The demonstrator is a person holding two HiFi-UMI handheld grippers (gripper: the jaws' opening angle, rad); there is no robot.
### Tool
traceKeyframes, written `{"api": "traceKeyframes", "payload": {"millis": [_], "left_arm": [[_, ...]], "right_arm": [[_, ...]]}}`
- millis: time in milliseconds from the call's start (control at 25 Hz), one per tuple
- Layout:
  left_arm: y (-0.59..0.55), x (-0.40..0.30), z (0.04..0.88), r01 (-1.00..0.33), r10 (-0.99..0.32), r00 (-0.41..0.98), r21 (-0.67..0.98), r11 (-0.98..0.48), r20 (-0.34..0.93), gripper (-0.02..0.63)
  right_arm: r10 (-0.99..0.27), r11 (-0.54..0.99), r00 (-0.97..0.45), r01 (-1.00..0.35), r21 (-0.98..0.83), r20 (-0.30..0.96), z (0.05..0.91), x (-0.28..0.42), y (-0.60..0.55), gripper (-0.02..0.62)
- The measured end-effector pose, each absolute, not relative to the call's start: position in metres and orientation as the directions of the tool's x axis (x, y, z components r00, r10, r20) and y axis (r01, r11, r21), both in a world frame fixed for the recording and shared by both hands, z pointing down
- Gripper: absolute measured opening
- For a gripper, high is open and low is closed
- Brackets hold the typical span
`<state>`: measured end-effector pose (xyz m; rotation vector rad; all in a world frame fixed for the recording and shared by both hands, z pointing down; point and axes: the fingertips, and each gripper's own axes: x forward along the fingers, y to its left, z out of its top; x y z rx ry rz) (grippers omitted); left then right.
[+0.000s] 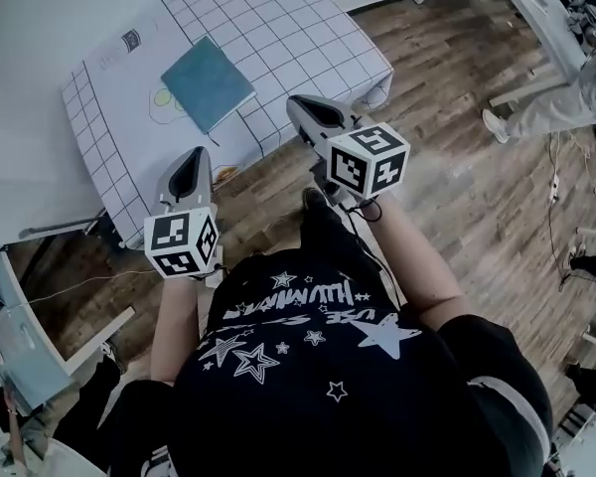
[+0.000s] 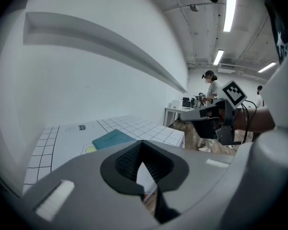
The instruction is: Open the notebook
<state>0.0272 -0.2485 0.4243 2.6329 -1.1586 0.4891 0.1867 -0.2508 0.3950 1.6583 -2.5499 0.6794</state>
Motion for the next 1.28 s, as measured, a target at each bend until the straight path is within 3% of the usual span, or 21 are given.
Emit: {"api": "traceKeyframes", "payload": {"millis": [560, 840, 1280], "left_arm": [[-0.302, 0.101, 0.461, -0.814, -0.727, 0.485, -0.053, -0.578, 0.485, 0.011], [-0.323, 0.129, 0.49, -0.785, -0.783, 0.337, -0.303, -0.541, 0.524, 0.157], [-0.355, 0.146, 0.542, -0.703, -0.757, 0.172, -0.46, -0.542, 0.631, 0.218]], "right_arm": [[-0.755, 0.481, -0.597, -0.785, -0.391, 0.27, 0.415, 0.245, -0.33, 0.017], [-0.699, 0.531, -0.657, -0.742, -0.41, 0.283, 0.43, 0.264, -0.348, 0.017], [-0.641, 0.542, -0.698, -0.706, -0.456, 0.319, 0.457, 0.279, -0.362, 0.017]]}}
